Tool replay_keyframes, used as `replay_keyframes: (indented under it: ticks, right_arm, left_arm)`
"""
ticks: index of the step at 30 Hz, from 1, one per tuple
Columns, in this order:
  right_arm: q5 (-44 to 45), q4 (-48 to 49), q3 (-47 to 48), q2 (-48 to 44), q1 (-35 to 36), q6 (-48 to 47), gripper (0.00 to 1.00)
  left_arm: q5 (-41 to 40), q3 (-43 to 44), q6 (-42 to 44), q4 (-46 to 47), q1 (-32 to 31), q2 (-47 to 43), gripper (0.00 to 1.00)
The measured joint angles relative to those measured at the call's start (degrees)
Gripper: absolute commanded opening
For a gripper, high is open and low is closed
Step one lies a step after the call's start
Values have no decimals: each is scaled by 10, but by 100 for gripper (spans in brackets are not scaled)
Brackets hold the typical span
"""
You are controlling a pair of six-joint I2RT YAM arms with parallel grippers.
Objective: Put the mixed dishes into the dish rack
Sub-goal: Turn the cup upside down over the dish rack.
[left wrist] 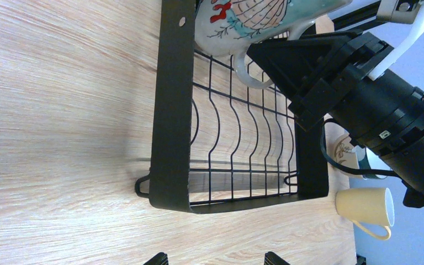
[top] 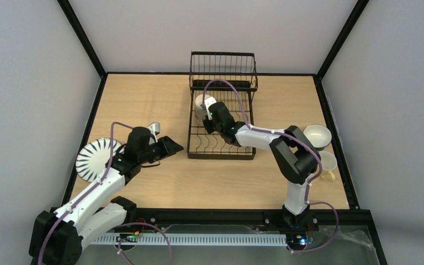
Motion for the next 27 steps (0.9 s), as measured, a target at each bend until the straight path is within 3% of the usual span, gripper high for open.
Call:
replay_keyframes:
  ticks: [3,7,11,27]
  right_arm:
    - [5,1,4,4,-1,8,29]
    - [11,4,4,6,-3,18,60]
    - [19,19,9,6,-5,26,74]
    - [32,27,15,1,-5,36,85]
  left_arm:
    - [2,0,3,-6,2,0,99]
    - [3,0,7,-10,7,0,99]
    - [6,1,11,-17,9,0,99]
    - [12,18,17,-22,10,1,99]
